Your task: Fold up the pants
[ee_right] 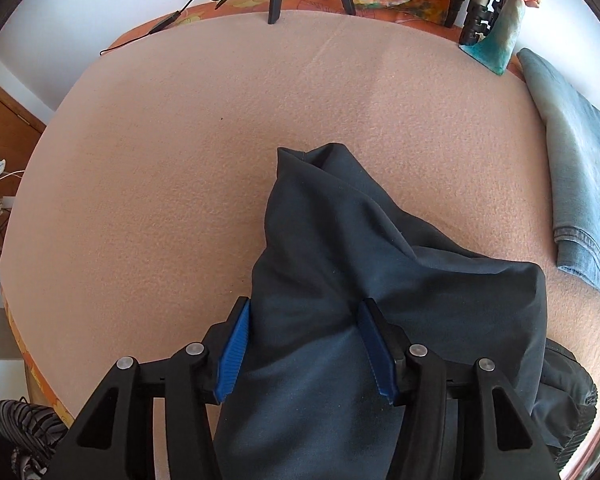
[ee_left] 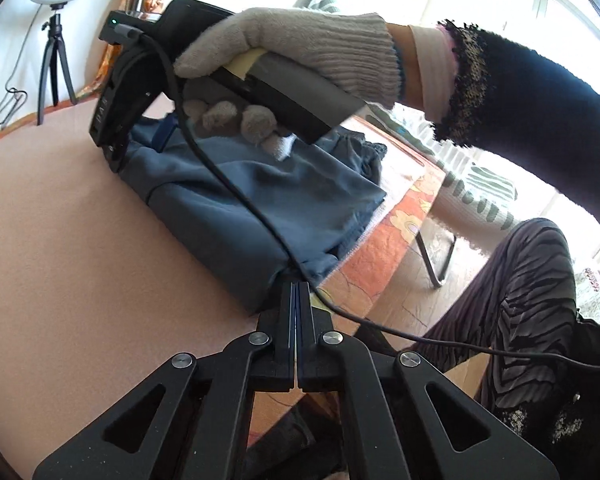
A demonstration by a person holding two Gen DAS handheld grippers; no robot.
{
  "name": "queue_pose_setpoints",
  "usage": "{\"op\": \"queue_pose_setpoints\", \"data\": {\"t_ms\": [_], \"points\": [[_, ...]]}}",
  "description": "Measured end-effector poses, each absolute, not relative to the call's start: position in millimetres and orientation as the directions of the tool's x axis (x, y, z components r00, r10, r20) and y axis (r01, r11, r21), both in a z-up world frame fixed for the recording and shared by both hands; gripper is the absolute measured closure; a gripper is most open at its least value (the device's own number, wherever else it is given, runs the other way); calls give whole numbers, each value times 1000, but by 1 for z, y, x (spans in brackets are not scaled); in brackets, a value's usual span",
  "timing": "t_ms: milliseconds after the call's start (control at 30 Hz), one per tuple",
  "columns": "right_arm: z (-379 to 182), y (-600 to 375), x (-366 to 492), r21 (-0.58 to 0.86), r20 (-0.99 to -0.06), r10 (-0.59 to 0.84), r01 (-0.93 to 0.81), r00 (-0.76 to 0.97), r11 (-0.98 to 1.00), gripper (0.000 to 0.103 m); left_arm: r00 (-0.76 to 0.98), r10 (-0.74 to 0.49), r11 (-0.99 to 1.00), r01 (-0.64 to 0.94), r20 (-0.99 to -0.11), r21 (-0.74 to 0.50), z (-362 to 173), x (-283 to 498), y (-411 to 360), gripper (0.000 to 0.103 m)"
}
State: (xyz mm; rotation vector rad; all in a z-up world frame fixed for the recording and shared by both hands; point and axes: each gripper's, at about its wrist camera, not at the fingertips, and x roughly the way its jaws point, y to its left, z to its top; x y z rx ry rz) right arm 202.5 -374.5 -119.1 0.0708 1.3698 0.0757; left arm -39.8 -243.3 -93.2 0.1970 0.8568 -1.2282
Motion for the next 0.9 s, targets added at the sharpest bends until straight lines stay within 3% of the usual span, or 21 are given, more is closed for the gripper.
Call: {"op": "queue_pose_setpoints", "data": {"t_ms": [100, 267, 533, 600, 700, 900], "points": [[-112, -372, 205, 66, -976, 70, -25, 205, 997, 51, 100, -715, 353, 906, -692, -233, -97, -52, -245, 103], [-69, -380, 167, 162, -928, 174, -62, 331, 985, 56, 102, -736, 392, 870, -669, -299, -87, -32, -223, 103], [-19, -379, 24, 366, -802, 357, -78, 480, 927, 60, 203, -730, 484, 828, -653, -283, -50, 37, -216, 87], [-20, -365, -5, 404, -779, 393, -88, 488, 910, 60, 214, -731, 484, 832, -648, -270, -42, 58, -226, 83], [-38, -345, -37, 425, -765, 406, -83, 501, 902, 61, 181, -733, 478, 823, -656, -307, -40, 97, -246, 64], [-65, -330, -49, 418, -750, 342, 5, 567, 908, 65, 123, -681, 491, 808, -722, -325, -63, 148, -290, 63]]}}
